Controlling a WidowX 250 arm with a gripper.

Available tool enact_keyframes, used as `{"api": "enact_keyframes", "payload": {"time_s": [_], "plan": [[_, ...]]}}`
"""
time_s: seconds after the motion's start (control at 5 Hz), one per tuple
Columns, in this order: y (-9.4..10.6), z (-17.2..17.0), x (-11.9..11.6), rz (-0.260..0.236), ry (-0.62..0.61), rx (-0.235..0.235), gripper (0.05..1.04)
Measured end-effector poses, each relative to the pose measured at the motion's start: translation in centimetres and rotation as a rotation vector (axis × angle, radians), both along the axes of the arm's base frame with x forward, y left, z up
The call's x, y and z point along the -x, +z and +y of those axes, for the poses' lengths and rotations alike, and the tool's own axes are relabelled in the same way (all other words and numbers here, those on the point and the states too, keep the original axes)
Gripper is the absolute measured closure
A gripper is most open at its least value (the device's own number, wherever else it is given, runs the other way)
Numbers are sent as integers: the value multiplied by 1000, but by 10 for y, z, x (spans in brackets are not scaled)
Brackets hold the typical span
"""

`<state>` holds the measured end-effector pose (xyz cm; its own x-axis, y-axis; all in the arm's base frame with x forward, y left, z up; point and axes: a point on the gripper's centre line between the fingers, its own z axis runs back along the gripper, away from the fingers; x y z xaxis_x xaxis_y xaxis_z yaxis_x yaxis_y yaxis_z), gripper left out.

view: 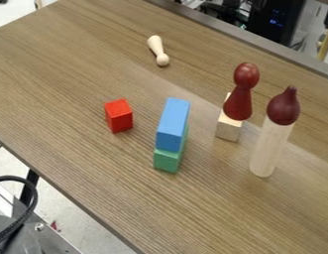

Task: Move the blue thing

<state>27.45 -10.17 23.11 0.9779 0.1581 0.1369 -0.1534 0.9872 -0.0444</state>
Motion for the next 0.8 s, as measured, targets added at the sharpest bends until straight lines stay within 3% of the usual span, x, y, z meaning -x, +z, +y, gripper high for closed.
{"api": "enact_keyframes", "payload": {"time_s": [0.2, 0.6, 0.8], "plan": [[-8, 0, -1, 28, 1, -8, 83], [-46, 62, -30, 86, 233, 12, 83], [-54, 80, -36, 100, 292, 16, 83]]}}
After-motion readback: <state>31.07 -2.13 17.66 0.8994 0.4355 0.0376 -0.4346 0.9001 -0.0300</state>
